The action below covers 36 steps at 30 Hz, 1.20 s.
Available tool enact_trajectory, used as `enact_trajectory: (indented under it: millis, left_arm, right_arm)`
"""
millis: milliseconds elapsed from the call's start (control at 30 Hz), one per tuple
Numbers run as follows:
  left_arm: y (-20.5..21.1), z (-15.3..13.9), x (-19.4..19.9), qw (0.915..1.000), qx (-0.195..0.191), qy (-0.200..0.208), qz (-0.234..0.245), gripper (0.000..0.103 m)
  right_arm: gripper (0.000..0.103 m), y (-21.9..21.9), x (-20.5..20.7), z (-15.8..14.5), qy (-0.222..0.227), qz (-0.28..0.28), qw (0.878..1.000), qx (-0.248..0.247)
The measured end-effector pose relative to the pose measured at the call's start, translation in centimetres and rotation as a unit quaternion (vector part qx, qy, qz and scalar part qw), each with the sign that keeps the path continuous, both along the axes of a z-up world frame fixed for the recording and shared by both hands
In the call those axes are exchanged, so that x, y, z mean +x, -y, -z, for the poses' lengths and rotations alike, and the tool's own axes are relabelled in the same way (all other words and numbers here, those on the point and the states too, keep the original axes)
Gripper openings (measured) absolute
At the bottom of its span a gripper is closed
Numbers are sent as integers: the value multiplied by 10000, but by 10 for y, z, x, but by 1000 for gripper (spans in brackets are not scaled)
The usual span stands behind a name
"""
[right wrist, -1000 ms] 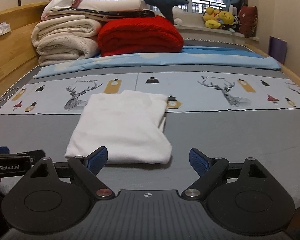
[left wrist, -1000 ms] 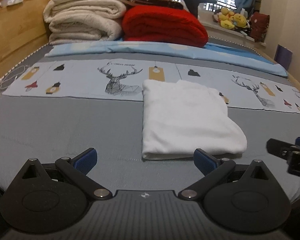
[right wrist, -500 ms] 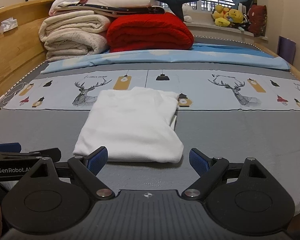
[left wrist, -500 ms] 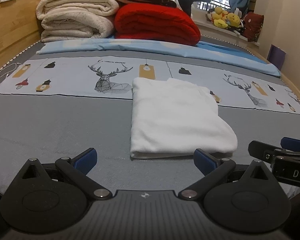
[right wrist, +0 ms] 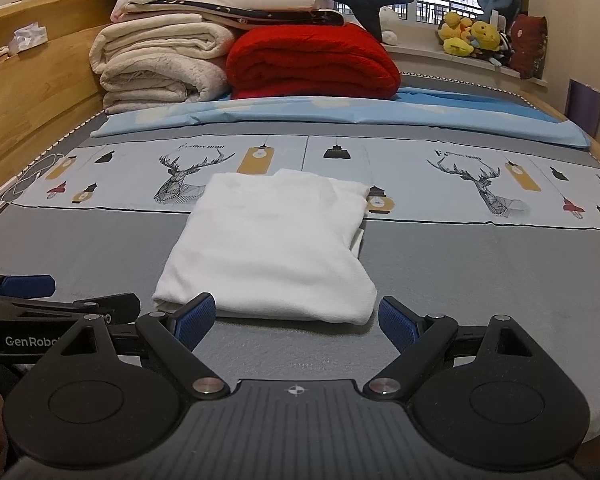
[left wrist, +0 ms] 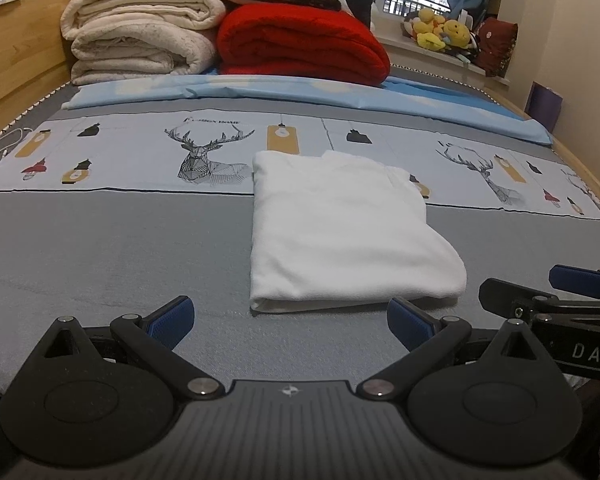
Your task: Fold small clothes
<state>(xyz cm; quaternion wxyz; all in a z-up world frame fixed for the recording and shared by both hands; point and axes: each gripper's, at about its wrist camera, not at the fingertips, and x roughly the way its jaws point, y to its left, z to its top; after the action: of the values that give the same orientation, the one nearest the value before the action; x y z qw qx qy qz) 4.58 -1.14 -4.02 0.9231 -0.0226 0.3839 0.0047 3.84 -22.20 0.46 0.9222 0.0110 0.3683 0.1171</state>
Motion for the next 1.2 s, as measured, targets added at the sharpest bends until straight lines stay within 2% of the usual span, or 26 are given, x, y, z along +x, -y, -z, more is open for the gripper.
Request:
enact_trajectory:
  millis: [1200]
  left_arm:
    - [0, 6, 0, 10000, -17, -50, 35, 103]
  right_arm:
    - [89, -4, -1, 0, -10, -42, 10000, -22]
